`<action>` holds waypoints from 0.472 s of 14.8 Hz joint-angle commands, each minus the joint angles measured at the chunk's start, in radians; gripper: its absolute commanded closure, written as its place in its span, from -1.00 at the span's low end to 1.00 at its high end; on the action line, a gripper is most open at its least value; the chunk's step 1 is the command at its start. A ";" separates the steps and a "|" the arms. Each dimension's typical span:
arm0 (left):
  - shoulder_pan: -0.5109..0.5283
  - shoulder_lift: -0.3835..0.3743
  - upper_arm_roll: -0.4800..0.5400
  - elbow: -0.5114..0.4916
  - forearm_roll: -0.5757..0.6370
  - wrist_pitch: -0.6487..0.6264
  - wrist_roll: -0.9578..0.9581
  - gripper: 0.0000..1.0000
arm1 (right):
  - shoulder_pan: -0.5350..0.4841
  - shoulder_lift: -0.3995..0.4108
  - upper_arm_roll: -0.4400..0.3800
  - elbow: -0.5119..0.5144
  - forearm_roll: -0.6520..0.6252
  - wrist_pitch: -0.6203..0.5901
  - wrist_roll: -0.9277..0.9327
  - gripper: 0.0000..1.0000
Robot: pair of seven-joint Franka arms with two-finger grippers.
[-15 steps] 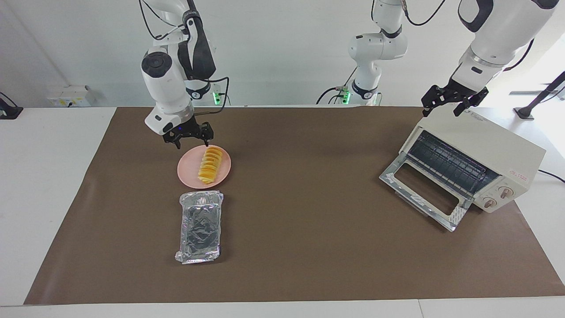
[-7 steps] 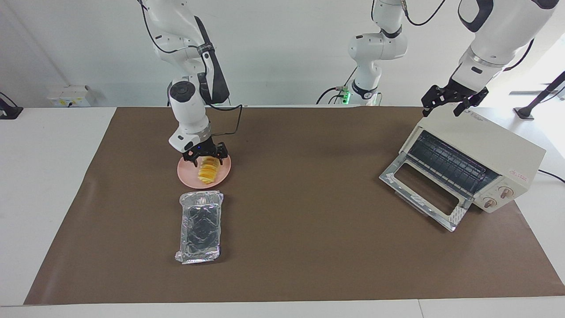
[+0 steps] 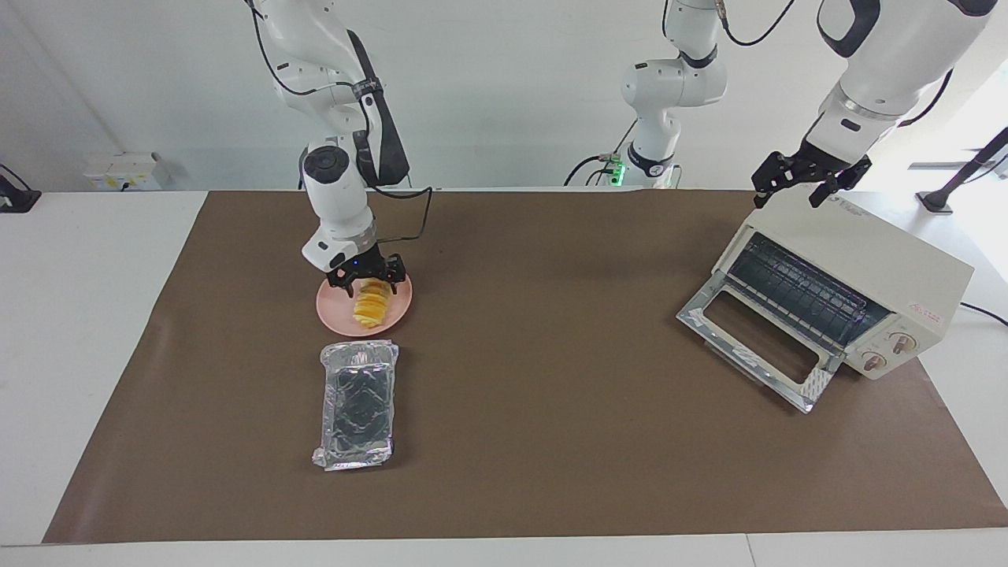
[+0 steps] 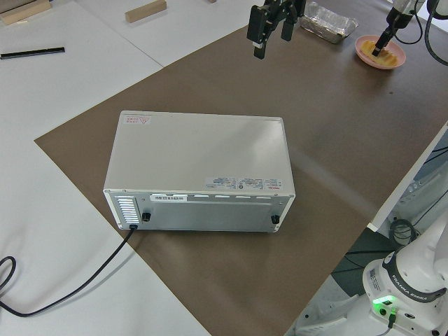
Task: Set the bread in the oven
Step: 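Reach the right gripper down to the orange bread on the pink plate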
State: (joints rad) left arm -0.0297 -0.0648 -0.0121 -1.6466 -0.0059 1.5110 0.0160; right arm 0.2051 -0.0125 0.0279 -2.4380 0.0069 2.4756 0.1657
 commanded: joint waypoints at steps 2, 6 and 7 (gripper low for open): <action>0.007 -0.006 0.000 0.004 -0.016 -0.018 0.002 -1.00 | -0.003 0.005 0.000 -0.029 -0.007 0.051 -0.006 -0.63; 0.007 -0.006 0.000 0.004 -0.017 -0.018 0.004 -1.00 | -0.004 0.017 0.000 -0.024 -0.007 0.077 -0.006 0.87; 0.007 -0.006 0.000 0.004 -0.017 -0.018 0.004 -1.00 | -0.003 0.019 0.000 -0.020 -0.007 0.071 -0.005 1.00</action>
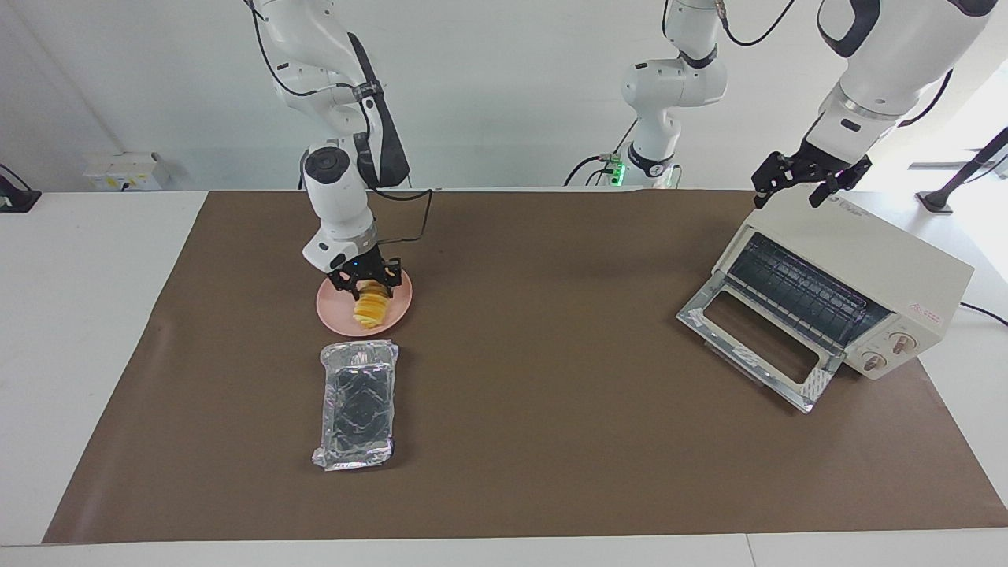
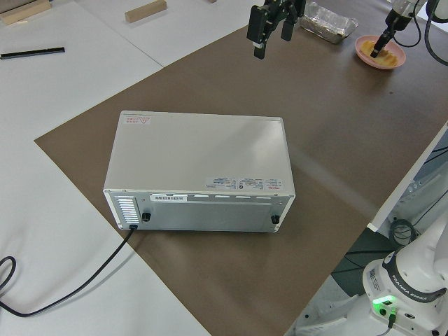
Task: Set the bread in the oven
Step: 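Reach the right gripper down to the orange bread on the pink plate, then close the right gripper on the bread and lift it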
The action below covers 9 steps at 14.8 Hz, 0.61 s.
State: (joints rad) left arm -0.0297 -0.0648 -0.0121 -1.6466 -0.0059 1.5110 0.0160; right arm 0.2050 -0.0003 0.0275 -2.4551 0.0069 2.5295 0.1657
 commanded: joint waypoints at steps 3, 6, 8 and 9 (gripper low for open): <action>0.007 -0.006 0.000 0.004 -0.017 -0.018 0.004 -1.00 | -0.006 0.014 0.000 0.047 -0.007 -0.035 -0.012 1.00; 0.007 -0.006 0.000 0.004 -0.016 -0.018 0.002 -1.00 | -0.015 0.020 0.000 0.152 -0.007 -0.151 -0.041 1.00; 0.007 -0.006 0.000 0.004 -0.016 -0.018 0.002 -1.00 | -0.019 0.028 -0.001 0.267 -0.002 -0.289 -0.055 1.00; 0.007 -0.006 0.000 0.004 -0.017 -0.018 0.004 -1.00 | -0.024 0.045 -0.001 0.337 0.002 -0.357 -0.055 1.00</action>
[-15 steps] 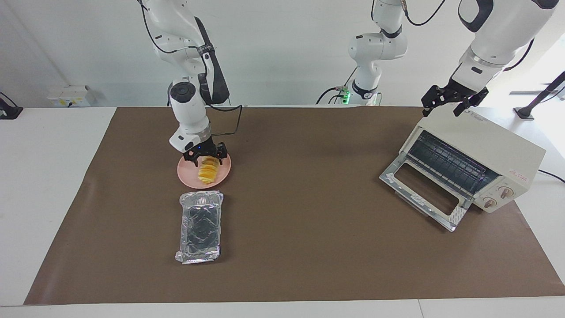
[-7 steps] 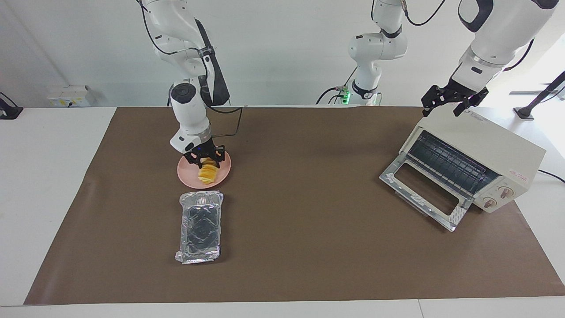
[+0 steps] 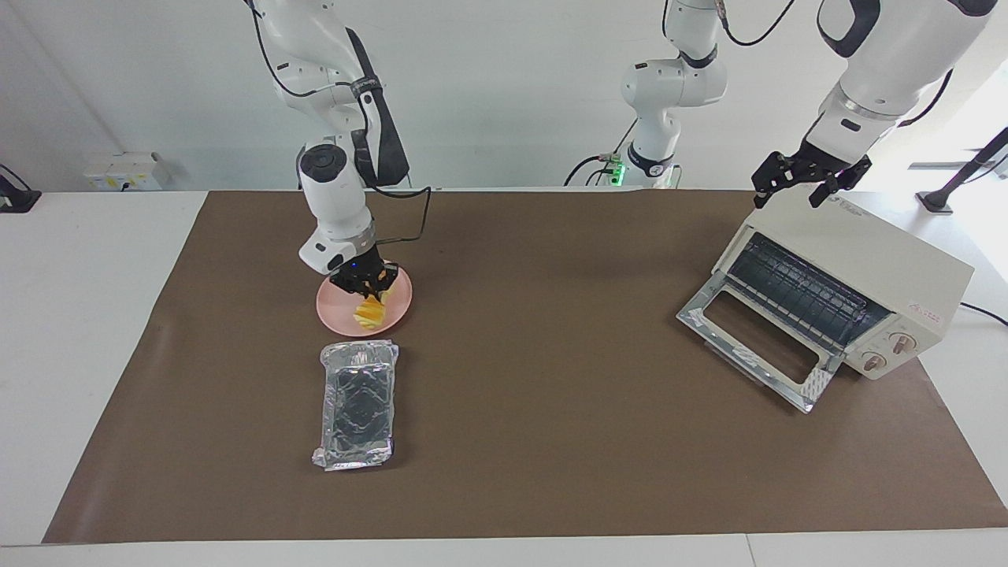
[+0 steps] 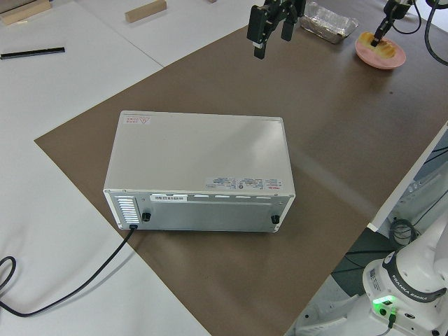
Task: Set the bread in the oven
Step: 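Close the right gripper on the bread and lift it, then carry the bread with the right gripper and lower it into the foil tray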
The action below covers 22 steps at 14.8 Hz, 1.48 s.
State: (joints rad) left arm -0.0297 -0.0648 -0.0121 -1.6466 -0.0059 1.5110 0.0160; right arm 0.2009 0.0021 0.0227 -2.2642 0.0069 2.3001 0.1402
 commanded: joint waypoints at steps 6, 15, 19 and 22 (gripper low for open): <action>0.007 -0.006 0.000 0.004 -0.016 -0.018 0.004 -1.00 | -0.044 0.179 0.000 0.463 0.005 -0.248 -0.103 1.00; 0.007 -0.006 0.000 0.004 -0.017 -0.018 0.002 -1.00 | -0.067 0.556 -0.001 0.908 -0.002 -0.347 -0.162 1.00; 0.007 -0.006 0.000 0.004 -0.017 -0.018 0.004 -1.00 | -0.074 0.716 -0.003 1.055 -0.013 -0.311 -0.217 1.00; 0.007 -0.006 0.000 0.004 -0.016 -0.018 0.004 -1.00 | -0.072 0.756 -0.003 1.052 -0.011 -0.236 -0.217 1.00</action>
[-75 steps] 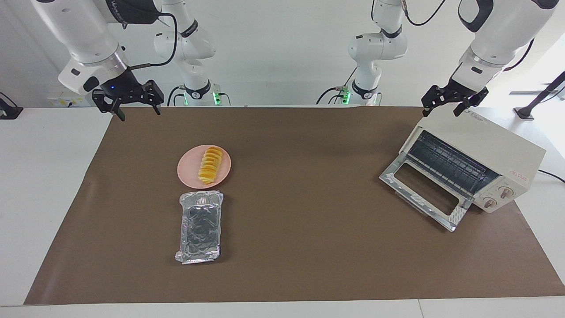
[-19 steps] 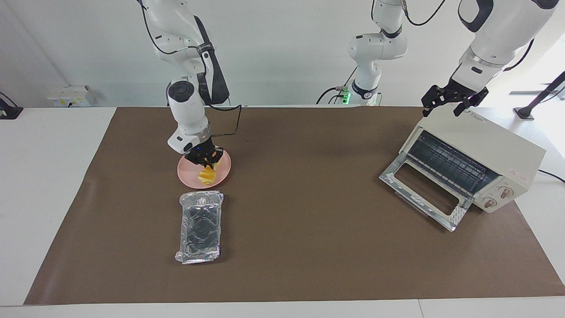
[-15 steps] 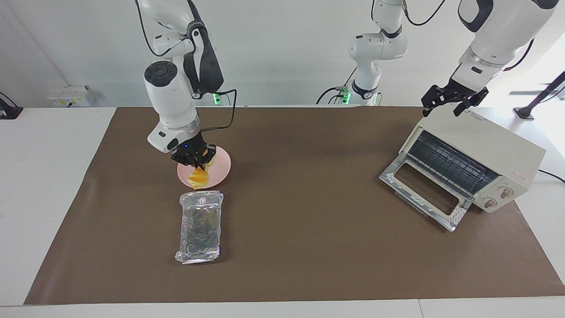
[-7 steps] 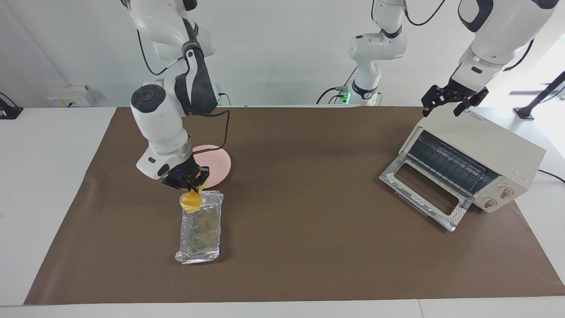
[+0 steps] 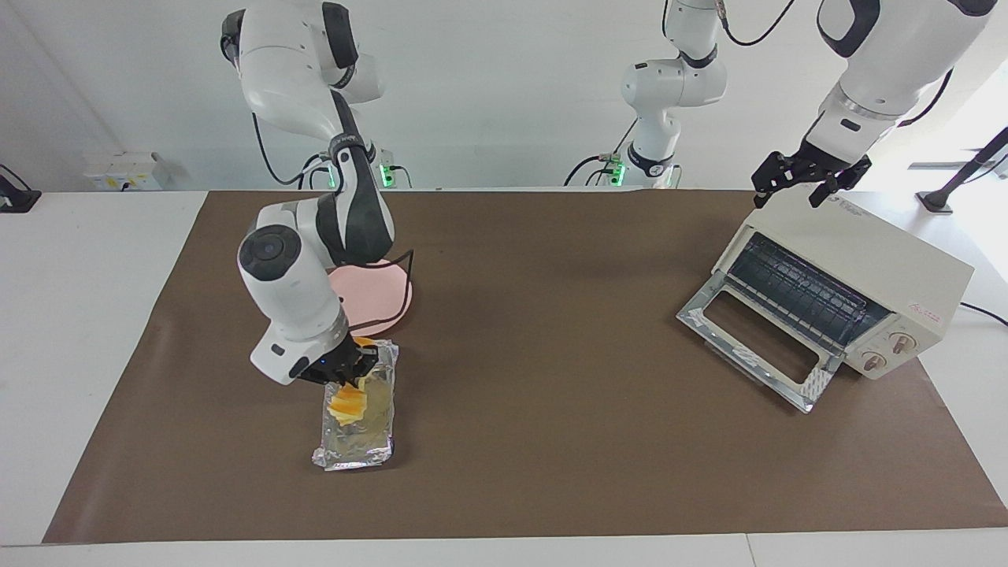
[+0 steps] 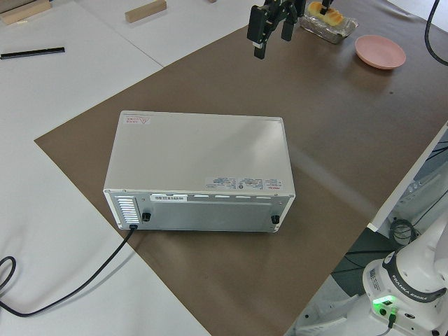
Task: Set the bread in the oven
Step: 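Carry the bread with the right gripper and lower it into the foil tray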
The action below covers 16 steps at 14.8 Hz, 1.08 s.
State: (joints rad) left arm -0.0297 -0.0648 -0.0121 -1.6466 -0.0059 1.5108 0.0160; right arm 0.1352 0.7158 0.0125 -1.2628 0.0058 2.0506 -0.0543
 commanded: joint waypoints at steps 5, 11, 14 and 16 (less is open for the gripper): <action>0.007 -0.006 0.000 0.004 -0.016 -0.018 0.004 -1.00 | 0.000 0.033 0.007 -0.015 0.008 0.108 -0.019 1.00; 0.007 -0.006 0.000 0.004 -0.017 -0.018 0.004 -1.00 | -0.006 0.014 0.007 -0.010 0.011 0.051 -0.015 -1.00; 0.007 -0.006 0.000 0.004 -0.017 -0.018 0.004 -1.00 | -0.012 0.002 0.003 0.009 0.003 -0.045 -0.018 -1.00; 0.007 -0.006 0.000 0.004 -0.016 -0.018 0.004 -1.00 | -0.032 0.004 0.004 0.049 -0.004 -0.076 -0.025 -1.00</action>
State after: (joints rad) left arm -0.0297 -0.0648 -0.0121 -1.6466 -0.0059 1.5108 0.0160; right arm 0.1307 0.7302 0.0088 -1.2439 0.0068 2.0222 -0.0545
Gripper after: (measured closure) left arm 0.000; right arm 0.106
